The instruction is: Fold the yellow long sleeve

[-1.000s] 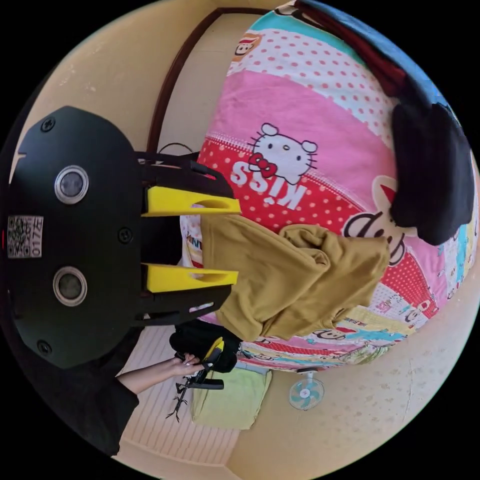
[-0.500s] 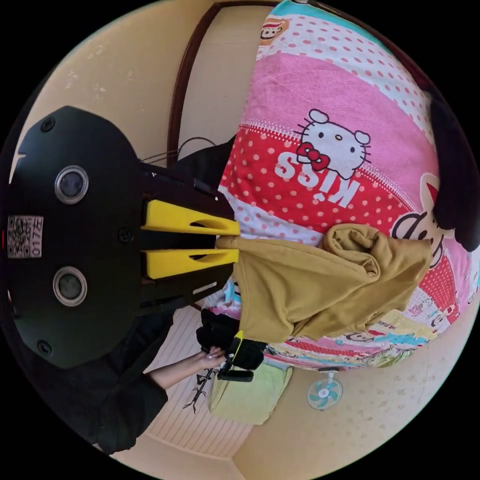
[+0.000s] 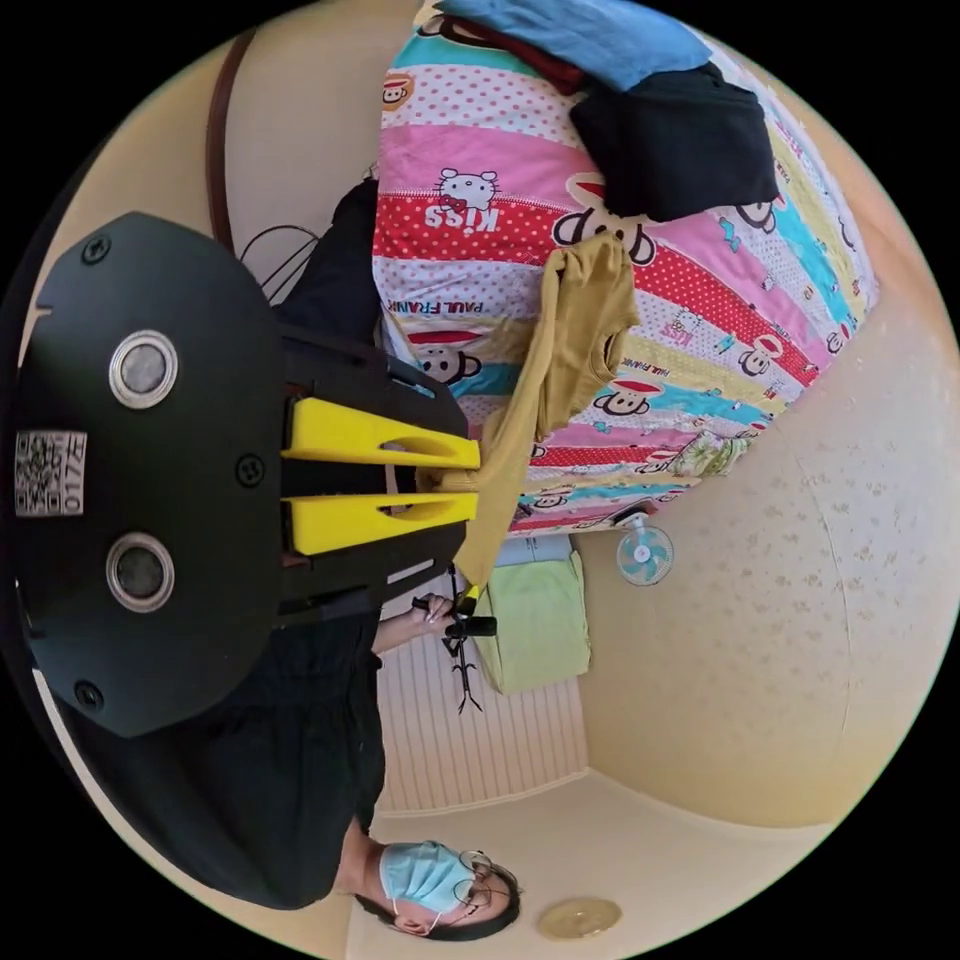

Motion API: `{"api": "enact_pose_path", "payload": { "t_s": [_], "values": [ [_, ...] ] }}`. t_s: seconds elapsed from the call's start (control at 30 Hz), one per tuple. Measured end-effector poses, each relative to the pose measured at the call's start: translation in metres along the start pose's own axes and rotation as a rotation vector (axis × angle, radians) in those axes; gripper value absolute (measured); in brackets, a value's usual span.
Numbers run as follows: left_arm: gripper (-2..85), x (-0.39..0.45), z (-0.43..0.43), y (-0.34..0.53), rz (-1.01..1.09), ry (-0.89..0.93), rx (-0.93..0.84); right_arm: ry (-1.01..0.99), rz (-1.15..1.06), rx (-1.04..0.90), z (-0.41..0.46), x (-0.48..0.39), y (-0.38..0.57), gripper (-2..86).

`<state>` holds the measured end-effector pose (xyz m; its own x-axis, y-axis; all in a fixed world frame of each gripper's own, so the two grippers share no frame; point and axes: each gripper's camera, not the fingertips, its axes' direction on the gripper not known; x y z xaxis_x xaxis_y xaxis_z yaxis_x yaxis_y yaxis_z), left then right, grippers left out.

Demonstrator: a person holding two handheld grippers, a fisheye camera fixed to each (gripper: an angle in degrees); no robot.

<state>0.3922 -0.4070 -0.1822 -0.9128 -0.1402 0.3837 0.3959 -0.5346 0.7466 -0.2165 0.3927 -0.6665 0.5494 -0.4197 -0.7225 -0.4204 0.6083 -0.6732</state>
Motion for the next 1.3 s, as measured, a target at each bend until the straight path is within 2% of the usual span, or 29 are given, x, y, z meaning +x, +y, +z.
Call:
{"api": "enact_pose_path", "payload": {
  "t_s": [0.13,0.33,0.43,0.5,0.57,0.7,0.77,0.87,0.97,1.13,1.2,1.3],
  "values": [
    [4.9,0.010,-0.008,0.051,-0.094,-0.026,-0.057,-0.066,0.039,0.017,-0.014,0.004,0.038,1.0],
    [4.9,-0.017,0.002,0.113,-0.312,0.106,0.000,-0.048,0.185,-0.019,-0.011,0.038,0.086,0.5],
    [4.9,-0.037,0.013,0.095,-0.400,0.098,-0.002,-0.050,0.247,0.004,-0.004,0.068,0.068,0.4],
    [4.9,-0.049,0.019,0.069,-0.431,0.104,0.001,-0.142,0.201,0.127,-0.011,0.088,0.028,0.5],
    [4.9,-0.063,0.026,0.016,-0.420,0.091,0.006,-0.068,0.234,0.156,-0.014,0.107,-0.011,0.6],
    [4.9,-0.078,0.041,-0.072,-0.429,0.070,-0.026,0.276,0.226,-0.022,0.019,0.125,-0.104,1.2],
    [4.9,-0.079,0.054,-0.127,-0.402,0.097,-0.032,0.330,0.221,-0.105,0.045,0.129,-0.127,1.9],
    [5.5,-0.085,0.073,-0.184,-0.402,0.100,-0.030,0.258,0.220,-0.186,0.088,0.138,-0.140,3.4],
    [11.5,-0.116,0.094,-0.220,-0.480,0.109,-0.021,0.189,0.267,-0.263,0.134,0.153,-0.135,5.6],
    [12.4,-0.152,0.094,-0.218,-0.579,0.193,0.076,0.130,0.437,-0.431,0.203,0.172,-0.100,9.4],
    [12.4,-0.155,0.097,-0.209,-0.569,0.141,0.032,0.173,0.560,-0.552,0.234,0.187,-0.073,11.7],
    [12.4,-0.158,0.104,-0.189,-0.561,0.039,-0.056,0.155,0.724,-0.606,0.256,0.217,-0.045,13.8]
  ]
}}
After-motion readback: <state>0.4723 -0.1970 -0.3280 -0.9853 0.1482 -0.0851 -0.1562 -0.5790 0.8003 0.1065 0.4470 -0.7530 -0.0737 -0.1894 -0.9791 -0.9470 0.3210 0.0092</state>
